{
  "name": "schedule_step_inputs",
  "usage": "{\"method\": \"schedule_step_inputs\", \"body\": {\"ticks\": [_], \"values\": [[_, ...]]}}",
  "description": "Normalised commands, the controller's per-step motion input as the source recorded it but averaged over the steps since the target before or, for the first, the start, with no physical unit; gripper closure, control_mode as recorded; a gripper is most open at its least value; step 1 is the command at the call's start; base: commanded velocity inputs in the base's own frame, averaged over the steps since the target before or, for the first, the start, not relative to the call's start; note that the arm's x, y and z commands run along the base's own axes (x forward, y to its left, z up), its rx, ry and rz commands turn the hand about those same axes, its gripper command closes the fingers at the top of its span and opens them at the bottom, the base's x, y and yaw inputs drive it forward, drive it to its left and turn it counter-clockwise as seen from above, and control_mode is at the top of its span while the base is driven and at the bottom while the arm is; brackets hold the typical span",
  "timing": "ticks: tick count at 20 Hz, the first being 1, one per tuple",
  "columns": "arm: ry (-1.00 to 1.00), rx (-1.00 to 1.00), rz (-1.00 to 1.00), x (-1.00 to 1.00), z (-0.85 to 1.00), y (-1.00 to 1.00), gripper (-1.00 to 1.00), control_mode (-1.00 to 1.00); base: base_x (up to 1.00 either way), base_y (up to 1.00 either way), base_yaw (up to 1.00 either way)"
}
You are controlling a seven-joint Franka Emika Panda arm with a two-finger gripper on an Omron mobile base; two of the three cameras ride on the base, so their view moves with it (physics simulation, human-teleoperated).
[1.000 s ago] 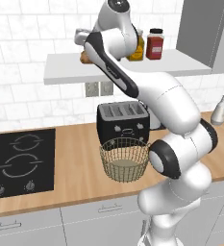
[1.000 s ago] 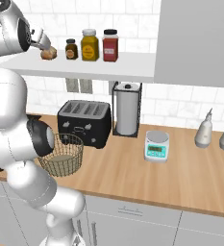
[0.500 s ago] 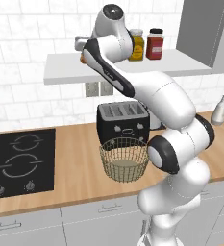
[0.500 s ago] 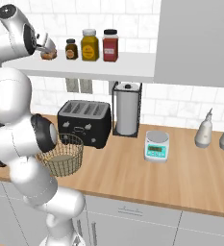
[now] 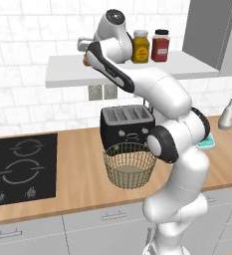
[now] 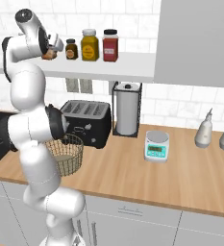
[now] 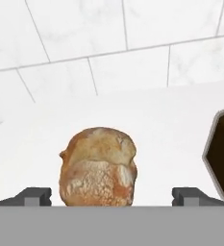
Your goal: Open the cabinet, pick up the bread from the cabinet and place it in the basket. Then move the basket to the dining counter.
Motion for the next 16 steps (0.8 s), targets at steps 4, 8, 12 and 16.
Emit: {"method": "schedule_step_inputs", "body": {"ticks": [4, 8, 12, 16], "values": [[0.01, 0.00, 0.01, 0.43, 0.00, 0.01, -1.00, -1.00, 0.00, 0.00, 0.00], [0.01, 0.00, 0.00, 0.28, -0.18, 0.12, -1.00, -1.00, 0.00, 0.00, 0.00], [0.01, 0.00, 0.00, 0.26, -0.09, 0.40, -1.00, -1.00, 0.00, 0.00, 0.00], [0.03, 0.00, 0.00, 0.03, -0.22, 0.31, -1.00, -1.00, 0.00, 0.00, 0.00]]}}
